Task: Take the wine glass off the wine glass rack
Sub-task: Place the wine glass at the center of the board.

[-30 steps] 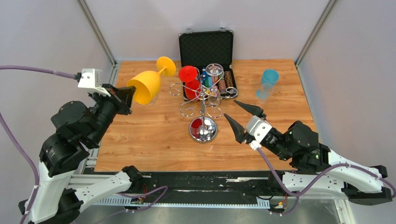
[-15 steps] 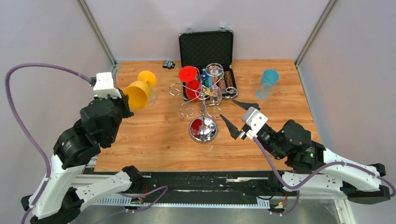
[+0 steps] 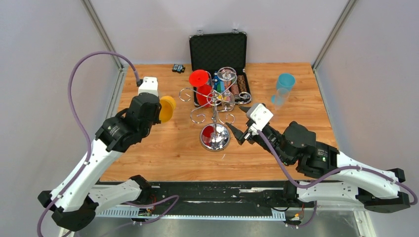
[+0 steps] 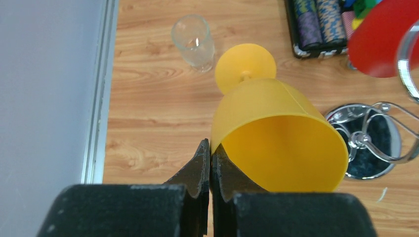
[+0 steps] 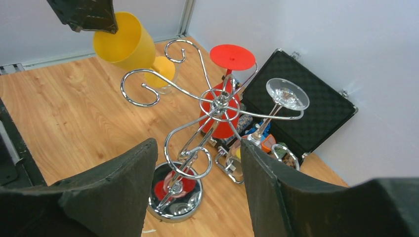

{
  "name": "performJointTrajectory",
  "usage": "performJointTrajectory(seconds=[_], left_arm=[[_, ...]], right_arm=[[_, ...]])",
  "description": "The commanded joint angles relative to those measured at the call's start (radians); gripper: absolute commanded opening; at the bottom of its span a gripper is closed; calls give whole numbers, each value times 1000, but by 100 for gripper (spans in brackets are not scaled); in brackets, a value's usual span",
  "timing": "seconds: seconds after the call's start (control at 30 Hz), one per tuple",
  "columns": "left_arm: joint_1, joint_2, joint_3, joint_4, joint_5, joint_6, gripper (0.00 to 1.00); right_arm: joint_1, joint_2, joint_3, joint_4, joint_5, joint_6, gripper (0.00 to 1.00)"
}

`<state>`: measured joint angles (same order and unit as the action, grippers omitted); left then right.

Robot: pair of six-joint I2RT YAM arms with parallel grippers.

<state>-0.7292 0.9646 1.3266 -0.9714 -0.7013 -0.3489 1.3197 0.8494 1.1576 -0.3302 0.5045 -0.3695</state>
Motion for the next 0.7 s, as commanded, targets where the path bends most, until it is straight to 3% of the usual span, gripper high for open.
performJointTrajectory(seconds=[0.0, 0.47, 0.67], left_arm=[[118, 18, -24, 75, 163, 37, 0], [455, 237, -84, 150, 572, 114, 0], [519, 348, -51, 154, 626, 133, 0]], right_arm=[[-3, -14, 26, -41, -4, 97, 65], [-4, -89, -37, -105, -16, 231, 65], [-4, -114, -73, -109, -34, 266, 66]])
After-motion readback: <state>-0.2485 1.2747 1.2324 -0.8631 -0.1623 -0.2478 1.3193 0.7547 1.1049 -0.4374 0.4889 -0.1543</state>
